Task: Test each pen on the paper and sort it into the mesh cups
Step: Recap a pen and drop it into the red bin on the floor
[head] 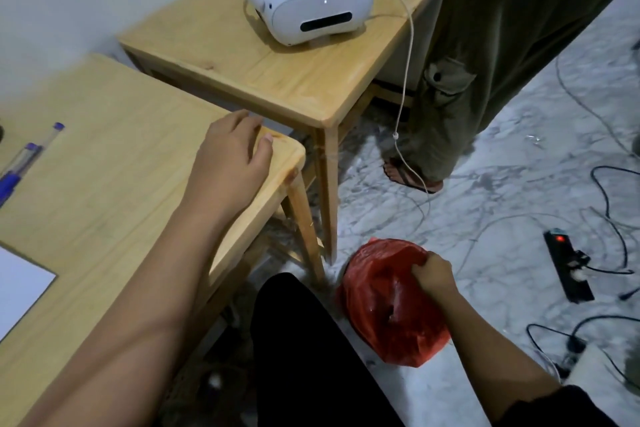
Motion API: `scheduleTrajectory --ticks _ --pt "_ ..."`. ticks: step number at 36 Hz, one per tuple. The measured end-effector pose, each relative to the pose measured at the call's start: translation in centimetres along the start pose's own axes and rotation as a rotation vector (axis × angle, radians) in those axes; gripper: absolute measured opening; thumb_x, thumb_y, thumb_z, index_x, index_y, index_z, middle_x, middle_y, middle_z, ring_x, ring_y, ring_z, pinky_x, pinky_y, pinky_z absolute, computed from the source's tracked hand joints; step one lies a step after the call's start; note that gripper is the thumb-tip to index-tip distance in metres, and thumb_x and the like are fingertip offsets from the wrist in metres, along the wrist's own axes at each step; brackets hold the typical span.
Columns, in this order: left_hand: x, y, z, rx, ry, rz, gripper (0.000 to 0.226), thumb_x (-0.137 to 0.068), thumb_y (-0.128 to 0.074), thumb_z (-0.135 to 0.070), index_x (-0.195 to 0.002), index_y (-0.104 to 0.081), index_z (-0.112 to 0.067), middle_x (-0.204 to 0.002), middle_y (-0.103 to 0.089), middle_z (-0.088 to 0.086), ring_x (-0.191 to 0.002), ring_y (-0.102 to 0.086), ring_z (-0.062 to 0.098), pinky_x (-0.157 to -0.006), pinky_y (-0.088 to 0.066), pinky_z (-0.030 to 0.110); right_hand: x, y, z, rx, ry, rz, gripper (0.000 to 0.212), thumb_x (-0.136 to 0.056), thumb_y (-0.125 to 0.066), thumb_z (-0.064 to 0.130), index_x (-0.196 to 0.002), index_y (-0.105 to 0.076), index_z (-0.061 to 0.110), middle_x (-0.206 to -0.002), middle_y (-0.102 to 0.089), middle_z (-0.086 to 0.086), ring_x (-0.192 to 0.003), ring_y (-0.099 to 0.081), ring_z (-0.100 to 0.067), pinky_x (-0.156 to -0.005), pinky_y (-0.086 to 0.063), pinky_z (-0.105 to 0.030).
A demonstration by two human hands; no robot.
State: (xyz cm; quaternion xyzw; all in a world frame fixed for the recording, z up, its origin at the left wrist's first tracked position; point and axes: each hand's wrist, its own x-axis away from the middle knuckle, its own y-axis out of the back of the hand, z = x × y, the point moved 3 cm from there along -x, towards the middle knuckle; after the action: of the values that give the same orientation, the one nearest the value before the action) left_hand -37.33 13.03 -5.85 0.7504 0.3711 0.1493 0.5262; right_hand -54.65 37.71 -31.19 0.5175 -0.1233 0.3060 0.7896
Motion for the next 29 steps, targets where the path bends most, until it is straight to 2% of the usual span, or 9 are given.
scheduleTrajectory --ticks 4,10,14,16,19,26,29 --pt "0.1 0.1 0.1 0.0 -0.016 -0.018 0.045 -0.098 -0.038 -0.035 -0.136 -0.046 -0.013 -0.144 -0.043 0.005 -0.134 -0.034 0.021 -0.109 -0.03 0.037 0.7 2.6 1.5 -0.068 0.043 -0.086 0.028 -0.084 -0.054 0.008 -0.106 -0.061 -0.008 -0.109 -0.063 -0.029 -0.109 -0.056 -0.041 -0.09 -0.042 -0.036" --pt "0.5 0.6 -0.1 -0.003 -0.036 0.02 0.046 -0.099 -0.036 -0.034 -0.138 -0.044 -0.011 -0.148 -0.039 0.007 -0.137 -0.032 0.021 -0.111 -0.026 0.035 3.2 7.8 5.2 -0.081 0.201 -0.156 0.034 -0.091 -0.051 0.014 -0.119 -0.057 -0.004 -0.121 -0.059 -0.026 -0.116 -0.052 -0.038 -0.092 -0.041 -0.035" --pt "1.1 1.5 0.0 -0.019 -0.052 0.117 0.05 -0.099 -0.034 -0.039 -0.142 -0.038 -0.014 -0.152 -0.032 0.005 -0.141 -0.027 0.02 -0.115 -0.026 0.037 6.1 11.5 8.7 -0.07 0.28 -0.213 0.023 -0.093 -0.047 0.019 -0.098 -0.061 0.001 -0.099 -0.062 -0.025 -0.089 -0.056 -0.036 -0.066 -0.038 -0.032" --pt "1.7 2.4 0.0 -0.035 -0.064 0.14 0.051 -0.098 -0.035 -0.041 -0.142 -0.038 -0.015 -0.152 -0.032 0.005 -0.14 -0.029 0.021 -0.114 -0.028 0.038 7.9 13.4 10.7 -0.061 0.342 -0.274 0.027 -0.094 -0.048 0.018 -0.103 -0.061 -0.004 -0.105 -0.064 -0.025 -0.098 -0.057 -0.036 -0.071 -0.04 -0.032" --pt "2.8 4.5 0.3 -0.008 -0.058 0.134 0.051 -0.097 -0.038 -0.041 -0.141 -0.038 -0.017 -0.152 -0.032 0.004 -0.139 -0.03 0.021 -0.113 -0.029 0.039 10.6 15.6 13.6 -0.062 0.424 -0.345 0.035 -0.094 -0.048 0.02 -0.12 -0.056 -0.003 -0.122 -0.059 -0.022 -0.115 -0.052 -0.036 -0.094 -0.041 -0.036" --pt "5.3 11.1 3.4 -0.113 -0.064 0.014 0.054 -0.097 -0.037 -0.044 -0.143 -0.035 -0.016 -0.152 -0.032 0.003 -0.14 -0.029 0.019 -0.113 -0.029 0.038 17.0 17.4 21.4 -0.094 0.616 -0.347 0.036 -0.093 -0.048 0.023 -0.126 -0.054 0.01 -0.124 -0.057 -0.013 -0.109 -0.056 -0.027 -0.093 -0.049 -0.041" --pt "6.3 13.7 6.2 -0.104 -0.016 -0.008 0.056 -0.097 -0.036 -0.046 -0.143 -0.035 -0.013 -0.151 -0.033 0.004 -0.139 -0.029 0.02 -0.112 -0.029 0.039 19.2 16.6 25.3 -0.083 0.688 -0.294 0.041 -0.093 -0.048 0.026 -0.132 -0.048 0.012 -0.134 -0.05 -0.014 -0.117 -0.052 -0.027 -0.099 -0.044 -0.039"
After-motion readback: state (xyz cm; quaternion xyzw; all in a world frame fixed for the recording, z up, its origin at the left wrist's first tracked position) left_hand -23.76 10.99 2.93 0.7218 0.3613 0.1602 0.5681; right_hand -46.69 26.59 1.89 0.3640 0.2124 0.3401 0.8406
